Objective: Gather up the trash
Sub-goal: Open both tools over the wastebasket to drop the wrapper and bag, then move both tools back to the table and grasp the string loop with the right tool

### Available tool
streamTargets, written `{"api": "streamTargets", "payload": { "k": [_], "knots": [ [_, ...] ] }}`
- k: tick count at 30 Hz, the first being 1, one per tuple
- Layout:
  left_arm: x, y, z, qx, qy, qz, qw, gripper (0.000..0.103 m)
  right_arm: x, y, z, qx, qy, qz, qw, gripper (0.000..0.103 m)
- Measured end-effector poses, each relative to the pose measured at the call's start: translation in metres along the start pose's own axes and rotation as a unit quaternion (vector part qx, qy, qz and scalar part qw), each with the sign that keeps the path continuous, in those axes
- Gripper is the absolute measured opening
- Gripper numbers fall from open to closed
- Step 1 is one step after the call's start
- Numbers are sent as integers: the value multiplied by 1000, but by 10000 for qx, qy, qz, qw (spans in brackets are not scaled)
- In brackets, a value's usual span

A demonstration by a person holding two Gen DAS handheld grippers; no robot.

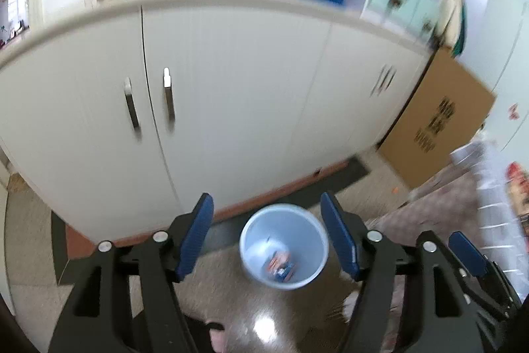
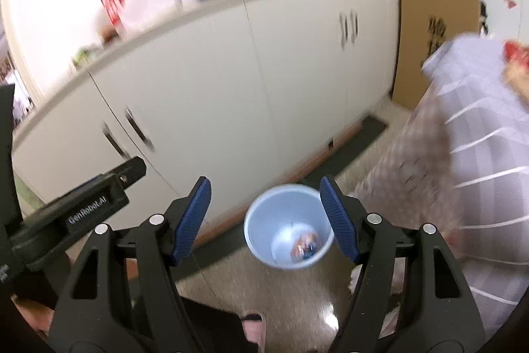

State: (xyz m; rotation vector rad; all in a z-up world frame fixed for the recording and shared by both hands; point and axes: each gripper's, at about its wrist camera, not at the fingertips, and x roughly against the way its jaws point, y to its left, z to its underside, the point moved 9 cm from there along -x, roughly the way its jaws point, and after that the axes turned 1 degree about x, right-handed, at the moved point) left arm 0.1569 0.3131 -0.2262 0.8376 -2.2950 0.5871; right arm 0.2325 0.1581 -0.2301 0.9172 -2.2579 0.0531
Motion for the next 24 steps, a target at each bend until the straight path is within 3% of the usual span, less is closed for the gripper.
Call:
{"api": "streamTargets", "payload": {
  "k": [5, 10, 13, 16, 19, 21, 24],
  "knots": [
    [61, -49, -13, -306, -533, 461, 9970, 70, 77, -27, -23, -385, -606, 85, 9974, 68],
    [83, -129, 8, -922, -355, 1125, 9887, 70, 140, -100, -21, -612, -951, 706, 9911, 68],
    [92, -180, 30, -1373, -156, 1552, 9782, 70, 174, -157, -12, -852, -1013, 1157, 9844, 68],
    [98, -235, 54, -1848, 56, 1996, 9623, 70, 198, -213, 4, -1113, -875, 1584, 9772, 68],
    [97, -271, 75, -2062, 295, 2181, 9534, 70, 198, -253, 25, -1346, -460, 1738, 9745, 68],
    [91, -286, 85, -2243, 402, 2106, 9506, 70, 193, -276, 34, -1330, -227, 1884, 9728, 56],
    [86, -302, 94, -2473, 452, 2090, 9450, 70, 177, -291, 37, -1254, 83, 1776, 9760, 52]
  ]
}}
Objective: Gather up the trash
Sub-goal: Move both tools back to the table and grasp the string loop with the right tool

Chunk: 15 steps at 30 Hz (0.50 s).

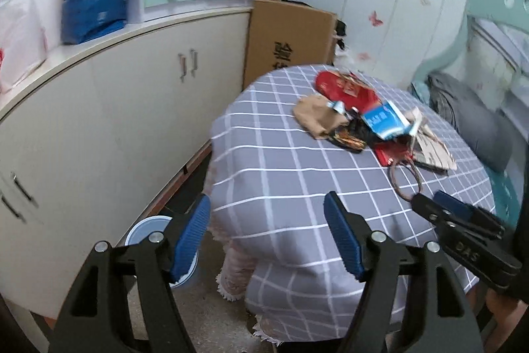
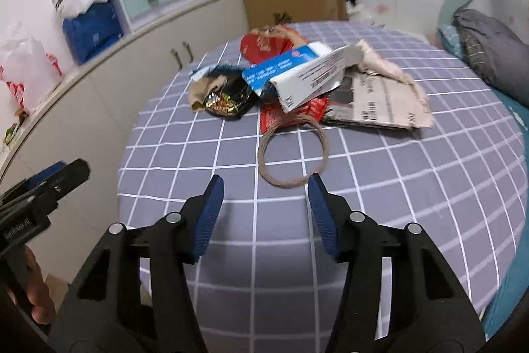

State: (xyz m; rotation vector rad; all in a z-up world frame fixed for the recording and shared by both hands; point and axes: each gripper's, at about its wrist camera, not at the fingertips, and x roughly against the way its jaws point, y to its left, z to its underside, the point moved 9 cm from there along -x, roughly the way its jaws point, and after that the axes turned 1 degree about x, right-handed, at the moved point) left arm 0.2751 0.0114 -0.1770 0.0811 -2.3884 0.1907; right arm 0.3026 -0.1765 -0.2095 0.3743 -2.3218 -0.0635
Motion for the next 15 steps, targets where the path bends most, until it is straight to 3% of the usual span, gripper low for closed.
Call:
{"api": "streamTargets", "payload": {
  "k": [2, 7, 10, 11, 12, 15],
  "knots": [
    [-8, -12, -3, -108, 41, 18, 9999, 70, -12, 0, -6, 178, 68, 75, 9998, 52],
    [-21, -14, -8, -149, 184, 9, 9997, 70, -42, 8, -13, 444, 480, -47, 9978, 38],
    [-26, -13, -14, -148, 204, -10, 9997, 70, -46, 7, -18, 409, 576, -127, 9974, 24],
    [-28, -14, -15, -134, 199, 4, 9997, 70, -46, 6, -19, 454, 602, -150, 9970, 10],
    [-29, -14, -17, -125, 205, 0, 9997, 70, -45, 5, -18, 529, 578, -111, 9969, 5],
    [-29, -15, -22, -126, 140, 70, 9998, 70, -38, -1, -14, 502, 491, -175, 9974, 4]
  ]
}}
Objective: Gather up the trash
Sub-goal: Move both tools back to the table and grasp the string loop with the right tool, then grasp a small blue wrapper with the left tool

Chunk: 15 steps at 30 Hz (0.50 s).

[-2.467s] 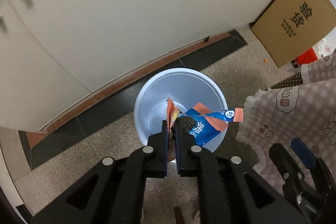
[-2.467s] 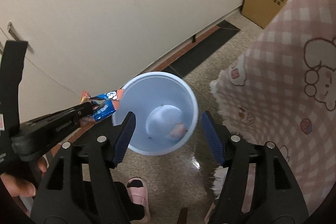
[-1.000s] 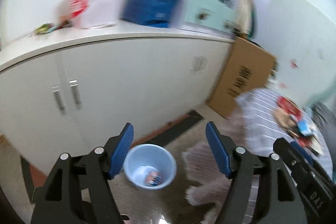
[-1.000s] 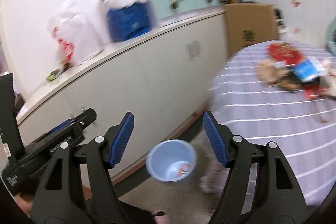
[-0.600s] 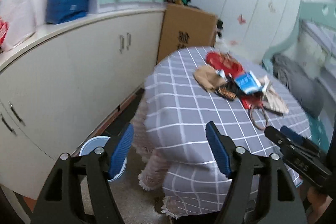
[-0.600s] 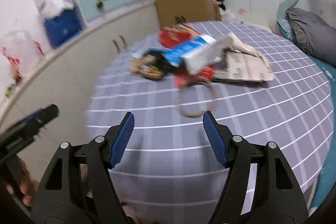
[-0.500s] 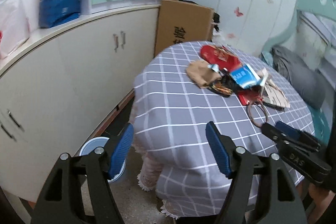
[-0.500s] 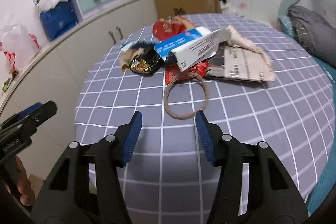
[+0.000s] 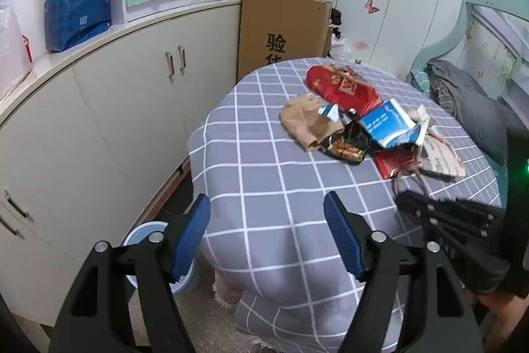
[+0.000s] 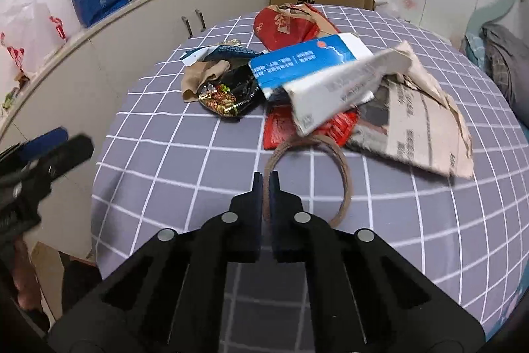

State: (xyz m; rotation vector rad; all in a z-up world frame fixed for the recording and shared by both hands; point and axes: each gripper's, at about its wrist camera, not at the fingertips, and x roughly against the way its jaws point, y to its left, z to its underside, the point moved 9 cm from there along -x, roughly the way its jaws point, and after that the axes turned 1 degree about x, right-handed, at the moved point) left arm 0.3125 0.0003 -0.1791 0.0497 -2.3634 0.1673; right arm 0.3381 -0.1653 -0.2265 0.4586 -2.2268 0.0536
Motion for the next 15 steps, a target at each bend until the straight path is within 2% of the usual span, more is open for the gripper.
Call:
{"api": "streamTargets", "payload": {
  "k": [8, 15],
  "knots": [
    [-8, -20, -17, -63, -92, 395, 9992, 70, 57, -25, 10, -535, -821, -122, 9951, 4],
    [-29, -45, -45, -195, -57, 690, 9974, 70, 75, -32, -21, -569, -1233, -122, 9907, 4]
  ]
}}
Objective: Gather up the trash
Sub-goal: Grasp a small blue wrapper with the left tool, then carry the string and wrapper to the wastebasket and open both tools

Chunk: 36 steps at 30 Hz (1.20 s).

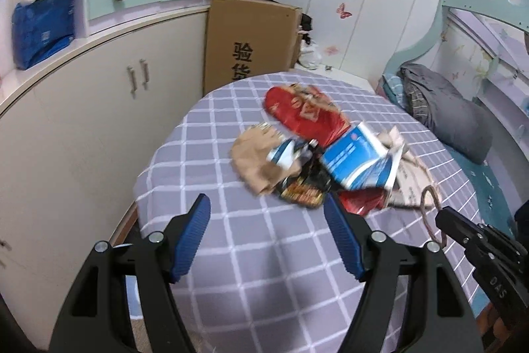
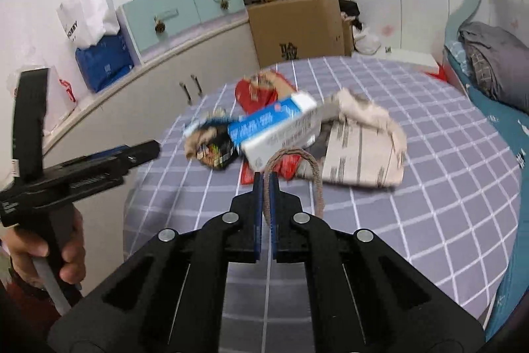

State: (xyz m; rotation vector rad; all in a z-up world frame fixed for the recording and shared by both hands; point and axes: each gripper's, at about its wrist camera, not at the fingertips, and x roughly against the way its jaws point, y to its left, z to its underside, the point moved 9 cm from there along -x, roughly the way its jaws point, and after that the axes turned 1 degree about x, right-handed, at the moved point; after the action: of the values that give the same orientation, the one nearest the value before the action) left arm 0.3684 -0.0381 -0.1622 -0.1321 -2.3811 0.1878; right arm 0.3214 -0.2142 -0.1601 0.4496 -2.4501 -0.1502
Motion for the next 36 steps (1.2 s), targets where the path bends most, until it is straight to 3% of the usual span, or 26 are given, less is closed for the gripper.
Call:
{"api": "streamTargets", "payload": {
  "k": [5, 10, 14, 16, 18, 19, 29, 36],
  "knots": [
    [-25, -9, -23, -125, 224, -30, 9997, 67, -7, 0, -31, 57, -178, -27, 9998, 4],
    [-58, -13, -32, -243, 625, 12, 9977, 50, -22, 4, -54, 239, -206, -31, 9995, 4],
    [-78, -17, -31, -355, 865, -2, 9956, 49, -35, 7, -66, 314, -144, -75, 9994, 4],
    [-84, -17, -29, -401, 955, 2, 9946, 32, -41, 10, -69, 355, -102, -107, 9993, 4],
    [-89, -16, -28, -356, 1040, 85, 9939, 21, -45, 13, -68, 374, -67, -122, 9992, 4],
    [-89, -16, -29, -303, 1039, 174, 9940, 20, -46, 14, -68, 387, -51, -126, 9992, 4],
    [-47, -6, -39, 180, 420, 887, 9950, 16, -42, 39, -71, 544, -22, -165, 9984, 4],
    [8, 30, -40, 572, -103, 991, 9934, 15, -31, 93, -75, 818, -61, -430, 9957, 4]
  ]
}}
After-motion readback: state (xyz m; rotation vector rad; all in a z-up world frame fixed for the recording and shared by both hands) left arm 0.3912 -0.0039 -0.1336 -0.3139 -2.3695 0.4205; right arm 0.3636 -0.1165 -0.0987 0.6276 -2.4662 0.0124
